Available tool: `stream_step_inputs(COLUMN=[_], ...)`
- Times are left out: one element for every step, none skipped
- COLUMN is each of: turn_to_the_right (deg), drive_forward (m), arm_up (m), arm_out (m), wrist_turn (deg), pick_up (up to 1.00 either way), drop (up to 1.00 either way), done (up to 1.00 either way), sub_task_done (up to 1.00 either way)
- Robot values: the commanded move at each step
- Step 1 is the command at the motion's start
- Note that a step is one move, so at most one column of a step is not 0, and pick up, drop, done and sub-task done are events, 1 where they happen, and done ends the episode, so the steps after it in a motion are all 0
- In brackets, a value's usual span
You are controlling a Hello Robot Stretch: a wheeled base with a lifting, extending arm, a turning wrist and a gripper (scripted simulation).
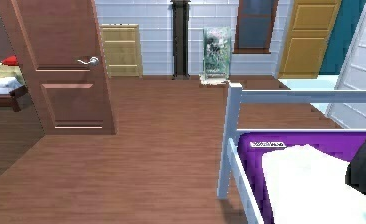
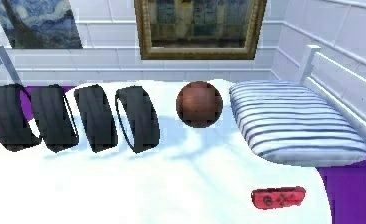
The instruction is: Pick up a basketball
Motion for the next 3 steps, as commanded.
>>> stream_step_inputs(turn_to_the_right=[0.0,0.0,0.0], drive_forward=[0.00,0.00,0.00], arm_up=[0.50,0.38,0.00], arm_out=[0.00,0.00,0.48], wrist_turn=[0.0,0.0,0.0], pick_up=[0.00,0.00,0.00], drop=[0.00,0.00,0.00], done=[0.00,0.00,0.00], sub_task_done=[0.00,0.00,0.00])
